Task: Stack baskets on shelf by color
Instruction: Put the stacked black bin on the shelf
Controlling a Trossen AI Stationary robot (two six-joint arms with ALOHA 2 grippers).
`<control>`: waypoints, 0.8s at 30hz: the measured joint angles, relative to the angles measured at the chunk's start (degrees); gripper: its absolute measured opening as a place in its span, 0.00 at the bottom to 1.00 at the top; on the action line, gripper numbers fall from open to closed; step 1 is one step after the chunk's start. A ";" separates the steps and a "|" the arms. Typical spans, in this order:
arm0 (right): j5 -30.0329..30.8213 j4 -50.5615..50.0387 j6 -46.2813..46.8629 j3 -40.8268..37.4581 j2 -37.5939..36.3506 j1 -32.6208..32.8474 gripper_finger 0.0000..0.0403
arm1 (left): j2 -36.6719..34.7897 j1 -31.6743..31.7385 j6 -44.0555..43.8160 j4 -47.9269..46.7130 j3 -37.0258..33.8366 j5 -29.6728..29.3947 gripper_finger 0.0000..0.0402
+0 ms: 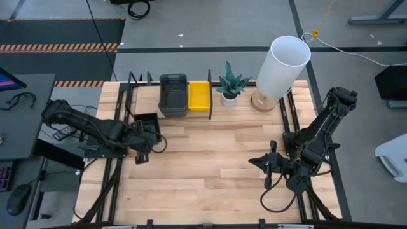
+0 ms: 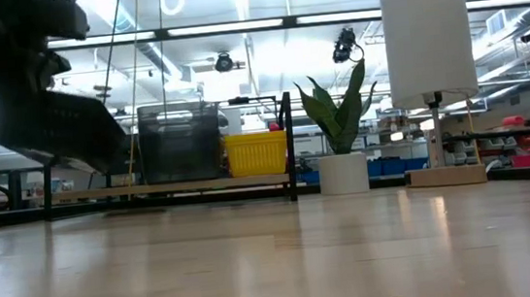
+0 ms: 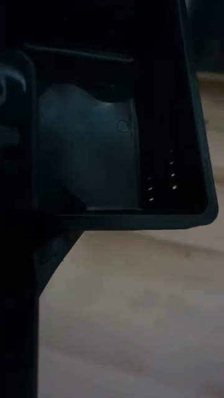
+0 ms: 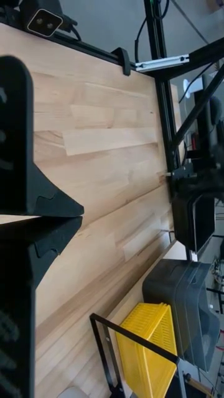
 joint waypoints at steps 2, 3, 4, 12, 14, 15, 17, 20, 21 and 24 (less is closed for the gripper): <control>0.00 0.02 0.00 0.00 0.00 0.00 0.01 | -0.26 0.14 0.10 0.44 -1.36 -1.97 0.04; 0.00 0.05 0.00 0.00 0.00 0.00 0.01 | -0.28 0.41 0.18 0.43 -1.90 -2.76 0.04; 0.00 0.09 0.02 0.00 0.00 0.00 0.01 | -0.28 0.70 0.18 0.36 -2.46 -3.37 0.04; -0.02 0.89 0.13 0.00 0.04 0.00 0.01 | -0.26 3.96 2.44 1.60 -5.90 -9.14 0.04; -0.02 1.07 0.15 0.00 0.07 0.00 0.01 | -0.26 5.02 3.26 1.89 -6.63 -9.24 0.04; -0.02 1.19 0.15 0.00 0.07 0.00 0.01 | -0.26 5.53 3.41 2.07 -6.66 -9.25 0.04; -0.02 1.71 0.08 0.00 0.07 0.00 0.01 | -0.26 6.49 3.47 2.45 -6.64 -9.38 0.04; -0.02 1.86 0.05 0.00 0.07 0.00 0.01 | -0.26 7.56 3.48 2.31 -6.64 -9.39 0.04; -0.02 1.86 0.04 0.00 0.07 0.00 0.01 | -0.26 7.92 3.50 2.29 -6.64 -9.39 0.05; -0.02 1.88 0.02 0.00 0.07 0.00 0.01 | -0.19 9.07 3.65 2.32 -6.64 -9.39 0.06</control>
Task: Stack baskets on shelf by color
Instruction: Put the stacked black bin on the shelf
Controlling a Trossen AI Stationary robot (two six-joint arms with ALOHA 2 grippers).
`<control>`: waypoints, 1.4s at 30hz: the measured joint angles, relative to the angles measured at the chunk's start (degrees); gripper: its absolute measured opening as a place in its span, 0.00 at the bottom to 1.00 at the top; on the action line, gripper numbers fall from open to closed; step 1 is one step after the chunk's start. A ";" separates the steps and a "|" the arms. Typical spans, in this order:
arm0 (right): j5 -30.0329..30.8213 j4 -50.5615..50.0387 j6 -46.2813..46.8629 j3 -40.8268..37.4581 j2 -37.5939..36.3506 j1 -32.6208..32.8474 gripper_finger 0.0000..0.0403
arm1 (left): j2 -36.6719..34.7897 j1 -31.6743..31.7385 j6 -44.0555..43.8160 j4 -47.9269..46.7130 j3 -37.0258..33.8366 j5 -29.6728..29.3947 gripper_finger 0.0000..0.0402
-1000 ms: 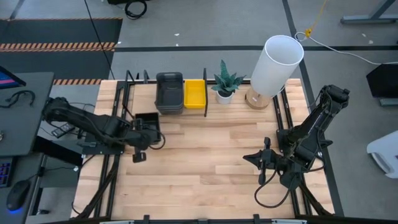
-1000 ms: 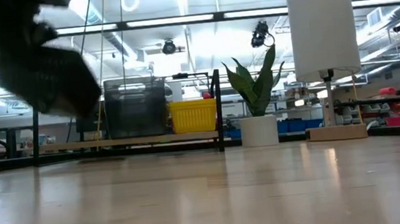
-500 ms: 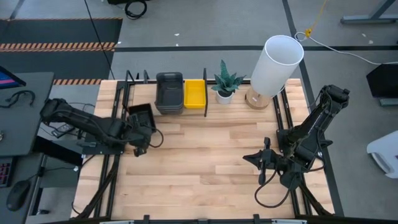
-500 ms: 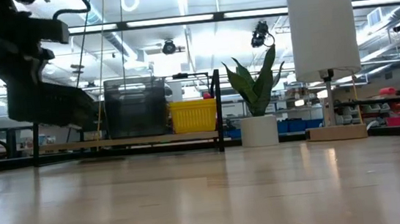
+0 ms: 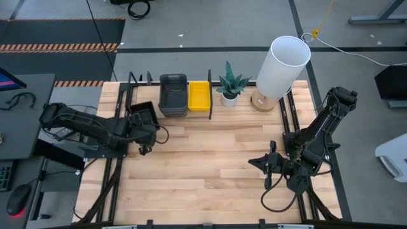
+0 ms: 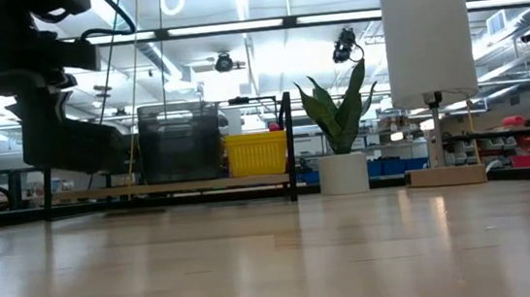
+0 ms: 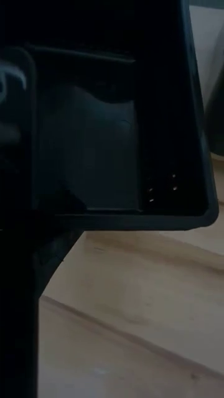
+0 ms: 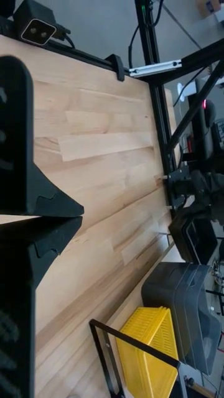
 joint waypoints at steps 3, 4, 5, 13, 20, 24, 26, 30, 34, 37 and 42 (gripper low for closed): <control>0.00 0.24 -0.02 0.00 0.00 0.00 0.01 | 0.16 1.10 -0.16 0.08 0.00 0.02 0.05; 0.00 0.37 -0.03 0.00 0.00 0.00 0.01 | 0.16 1.50 -0.27 0.16 0.02 0.00 0.05; 0.00 0.42 -0.04 0.00 0.00 0.00 0.01 | 0.16 1.94 -0.26 0.34 0.02 0.00 0.05; 0.00 0.61 -0.04 0.00 0.00 0.00 0.01 | 0.16 5.88 -0.22 0.59 0.04 -0.22 0.19; 0.01 2.01 -1.91 0.00 0.00 0.00 0.01 | 1.52 7.55 -0.09 0.61 0.07 -0.48 0.36; 0.01 3.62 -4.09 0.00 0.02 0.00 0.01 | 4.15 8.30 -0.29 0.56 0.08 -0.70 0.44; 0.00 3.82 -4.47 0.00 0.02 0.00 0.01 | 5.43 8.85 -0.61 0.39 0.09 -1.20 0.46; -0.03 3.80 -4.55 0.00 0.02 0.00 0.01 | 7.44 10.29 -0.83 0.13 0.13 -1.54 0.48; -0.37 3.82 -4.55 0.00 0.02 0.00 0.01 | 7.76 10.88 -0.62 -0.68 1.09 -2.03 0.45; -0.44 3.80 -4.55 0.00 0.02 0.00 0.01 | 7.76 10.89 -0.46 -1.18 2.80 -2.16 0.42; -0.46 3.78 -4.55 0.00 0.02 0.00 0.01 | 7.70 10.89 0.66 -2.90 5.48 -2.82 0.36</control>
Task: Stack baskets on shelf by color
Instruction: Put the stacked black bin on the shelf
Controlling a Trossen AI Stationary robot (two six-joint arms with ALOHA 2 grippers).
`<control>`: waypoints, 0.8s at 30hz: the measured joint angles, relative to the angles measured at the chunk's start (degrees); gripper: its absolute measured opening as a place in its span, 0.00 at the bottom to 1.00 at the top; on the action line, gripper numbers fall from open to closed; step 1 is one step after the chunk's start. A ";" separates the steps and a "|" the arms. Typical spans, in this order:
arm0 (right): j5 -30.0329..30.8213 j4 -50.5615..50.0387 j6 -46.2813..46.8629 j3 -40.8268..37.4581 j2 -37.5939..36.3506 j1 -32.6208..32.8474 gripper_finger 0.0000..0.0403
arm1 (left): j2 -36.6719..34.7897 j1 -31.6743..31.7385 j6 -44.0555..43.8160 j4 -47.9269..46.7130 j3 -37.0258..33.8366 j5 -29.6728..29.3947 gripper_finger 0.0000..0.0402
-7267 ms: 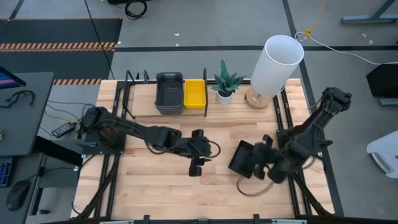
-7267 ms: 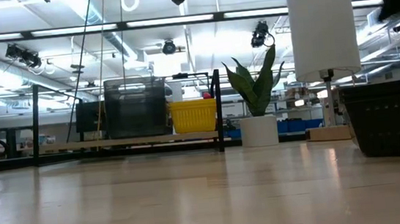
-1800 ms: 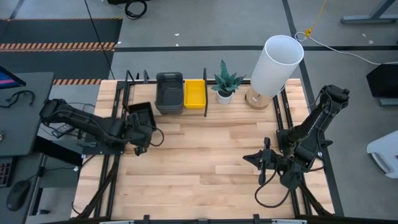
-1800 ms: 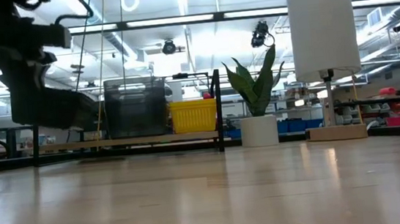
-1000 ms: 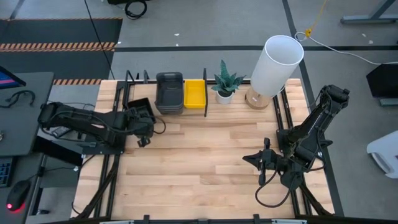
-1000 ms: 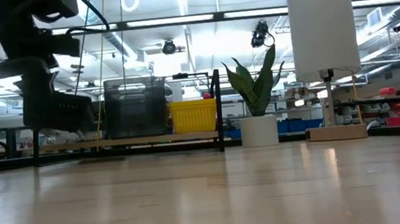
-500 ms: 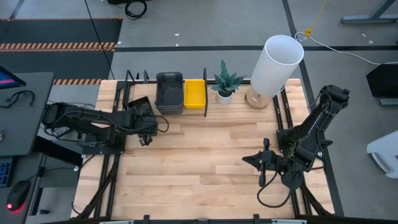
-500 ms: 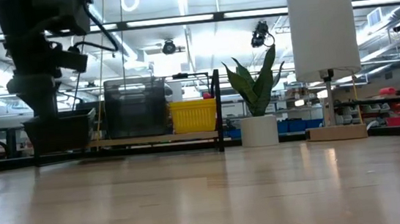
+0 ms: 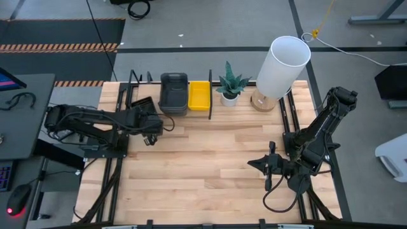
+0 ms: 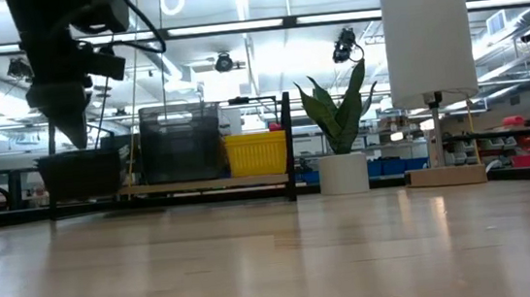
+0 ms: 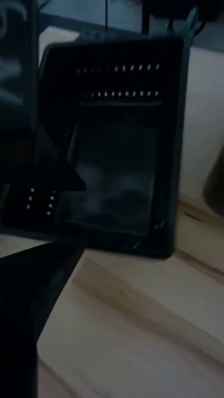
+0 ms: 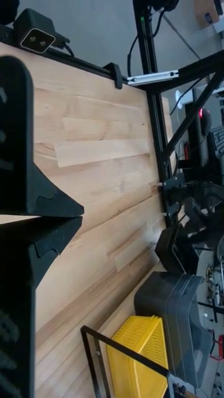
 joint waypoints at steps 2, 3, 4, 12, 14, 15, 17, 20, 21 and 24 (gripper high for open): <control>0.00 0.01 0.00 0.00 0.00 0.00 0.01 | 0.00 0.00 0.40 -0.79 0.60 -1.25 0.34; 0.00 0.01 0.00 0.00 0.00 0.00 0.01 | -0.02 0.00 0.38 -0.94 0.64 -1.78 0.33; 0.00 0.02 0.00 0.00 0.00 0.00 0.01 | -0.02 0.00 0.36 -0.92 0.64 -2.21 0.33; -0.02 0.02 0.15 0.00 0.00 0.00 0.01 | -0.04 -0.40 -1.10 -0.26 1.91 5.89 0.30; -0.02 0.02 0.15 0.00 0.00 0.00 0.01 | -0.07 -1.71 0.07 -0.24 2.36 10.14 0.30; -0.02 0.02 0.15 0.00 0.00 0.00 0.01 | -0.07 -2.81 0.34 -0.45 2.34 11.51 0.30; -0.02 0.02 0.17 0.00 0.00 0.00 0.01 | -0.07 -5.45 0.41 -1.14 2.03 12.55 0.30; -0.02 0.02 0.17 0.00 0.00 0.00 0.01 | -0.04 -9.99 0.35 -2.51 1.58 13.42 0.35; -0.02 0.02 0.17 0.00 0.00 0.00 0.01 | -0.04 -11.68 0.27 -2.57 1.58 13.42 0.38; -0.02 0.02 0.13 0.00 0.00 0.00 0.01 | 0.06 -16.30 -1.03 -2.43 1.58 13.04 0.47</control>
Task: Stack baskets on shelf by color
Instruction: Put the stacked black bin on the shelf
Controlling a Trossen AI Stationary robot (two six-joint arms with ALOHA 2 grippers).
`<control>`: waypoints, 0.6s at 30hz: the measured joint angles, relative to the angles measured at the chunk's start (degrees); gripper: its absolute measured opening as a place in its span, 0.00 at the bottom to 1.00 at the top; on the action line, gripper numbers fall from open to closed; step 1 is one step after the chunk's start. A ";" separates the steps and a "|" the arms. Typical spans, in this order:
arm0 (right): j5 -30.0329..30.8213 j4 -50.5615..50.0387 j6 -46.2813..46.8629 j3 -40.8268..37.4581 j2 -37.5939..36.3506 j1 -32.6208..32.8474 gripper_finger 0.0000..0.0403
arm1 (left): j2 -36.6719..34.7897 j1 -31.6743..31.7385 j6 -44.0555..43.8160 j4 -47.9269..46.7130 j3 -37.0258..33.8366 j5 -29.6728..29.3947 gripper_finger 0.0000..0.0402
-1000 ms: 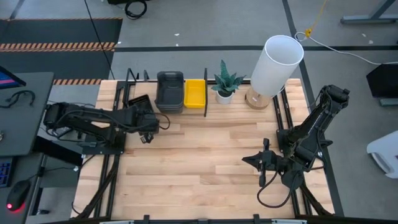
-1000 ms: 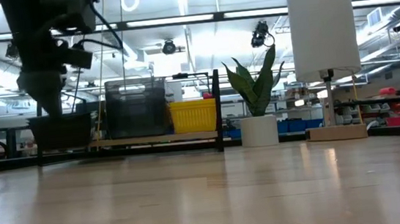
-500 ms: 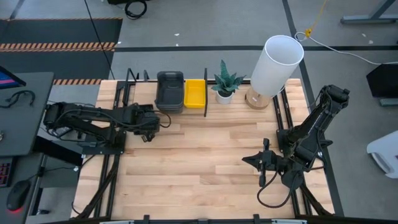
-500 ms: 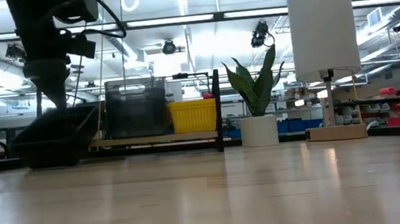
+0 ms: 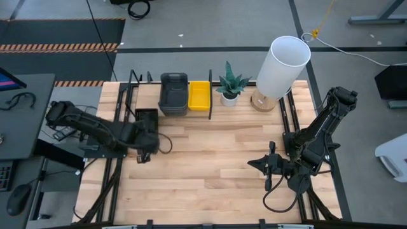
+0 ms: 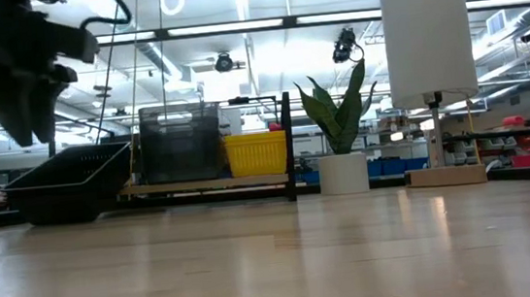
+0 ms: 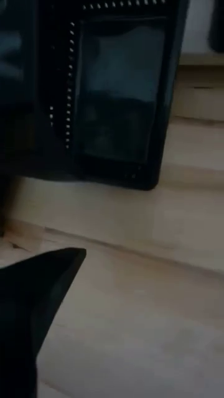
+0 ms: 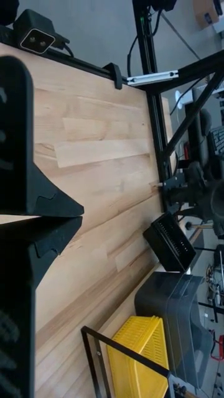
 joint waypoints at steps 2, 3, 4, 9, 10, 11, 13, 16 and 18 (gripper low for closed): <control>0.00 0.00 0.00 0.00 0.00 0.00 0.01 | 1.67 -2.20 -1.51 -0.02 0.02 -1.37 0.53; 0.00 0.03 -0.02 0.00 0.00 0.00 0.01 | 2.82 -3.06 -2.14 -0.18 0.00 -2.28 0.56; 0.00 0.07 -0.02 0.00 0.00 0.00 0.01 | 4.04 -3.89 -2.97 -0.59 0.00 -3.09 0.58; 0.00 0.48 -0.02 0.00 0.00 0.00 0.01 | 12.35 -6.09 -2.59 -1.90 0.29 -4.58 0.61; 0.00 0.52 0.00 0.00 0.00 0.00 0.01 | 13.89 -6.06 -1.86 -2.30 0.50 -4.62 0.61; 0.00 0.70 -0.01 0.00 0.00 0.00 0.01 | 15.30 -6.01 -1.29 -2.77 0.76 -4.62 0.60; 0.00 0.89 -0.05 0.00 0.00 0.00 0.01 | 17.62 -5.72 0.13 -3.25 1.32 -5.06 0.59; 0.00 0.92 -0.11 0.00 0.00 0.00 0.01 | 19.98 -4.47 1.63 -3.19 1.38 -5.17 0.57; 0.00 0.92 -0.11 0.00 0.00 0.00 0.01 | 21.38 -3.10 1.85 -3.12 1.38 -6.08 0.55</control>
